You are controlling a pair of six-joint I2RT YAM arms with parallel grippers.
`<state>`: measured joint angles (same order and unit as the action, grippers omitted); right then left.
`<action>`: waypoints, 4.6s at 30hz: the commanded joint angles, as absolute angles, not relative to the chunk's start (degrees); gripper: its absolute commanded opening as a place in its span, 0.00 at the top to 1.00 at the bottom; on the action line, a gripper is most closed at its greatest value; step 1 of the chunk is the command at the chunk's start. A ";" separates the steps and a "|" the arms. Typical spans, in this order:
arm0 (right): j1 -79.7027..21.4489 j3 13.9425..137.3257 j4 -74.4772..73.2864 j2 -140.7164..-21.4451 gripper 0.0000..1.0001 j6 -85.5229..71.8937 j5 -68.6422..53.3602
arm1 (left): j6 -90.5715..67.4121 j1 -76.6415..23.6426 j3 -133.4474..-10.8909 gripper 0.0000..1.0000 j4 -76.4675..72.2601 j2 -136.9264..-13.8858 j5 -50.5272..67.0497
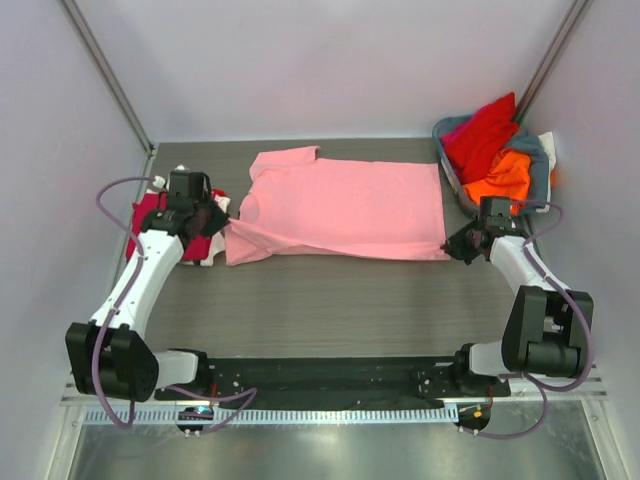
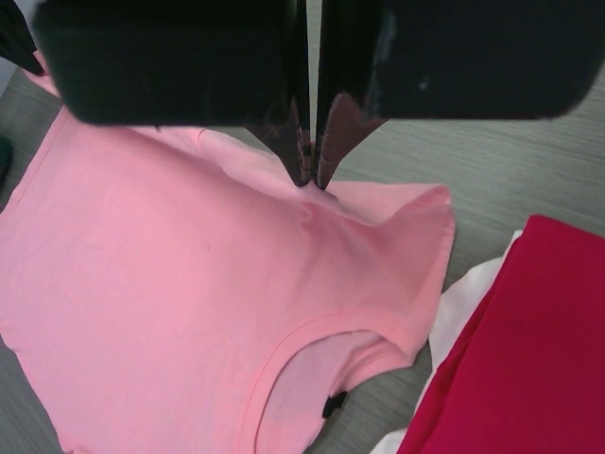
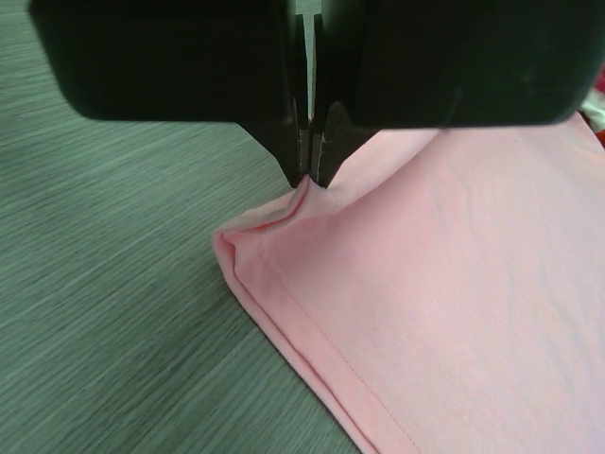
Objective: Fold and stack the t-shirts
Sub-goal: Fold the tshirt
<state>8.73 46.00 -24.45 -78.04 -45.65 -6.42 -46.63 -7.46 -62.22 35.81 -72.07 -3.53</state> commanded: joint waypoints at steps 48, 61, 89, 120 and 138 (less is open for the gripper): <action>8.96 65.92 -22.15 -97.21 0.99 -53.79 -10.72 | -44.12 -7.47 -84.90 1.00 34.89 -95.36 -7.74; 8.97 68.38 -21.62 -100.19 0.99 -53.96 -11.08 | -44.30 -7.47 -89.46 1.00 35.51 -100.02 -7.65; 9.05 67.41 -17.31 -98.18 0.37 -52.83 -13.62 | -48.87 -7.56 -101.33 1.00 32.26 -114.87 -5.10; 8.88 31.90 13.96 -80.85 0.40 -59.32 -1.23 | -52.82 -8.79 -59.35 0.28 26.72 -72.96 2.20; 7.38 33.67 11.62 -86.93 0.99 -60.21 4.92 | -58.09 -8.79 -45.98 0.30 28.39 -58.89 -8.17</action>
<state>7.60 32.58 14.13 -89.54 -61.56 1.76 -55.70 -8.62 -47.68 29.02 -60.73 -5.19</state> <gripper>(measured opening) 0.035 0.707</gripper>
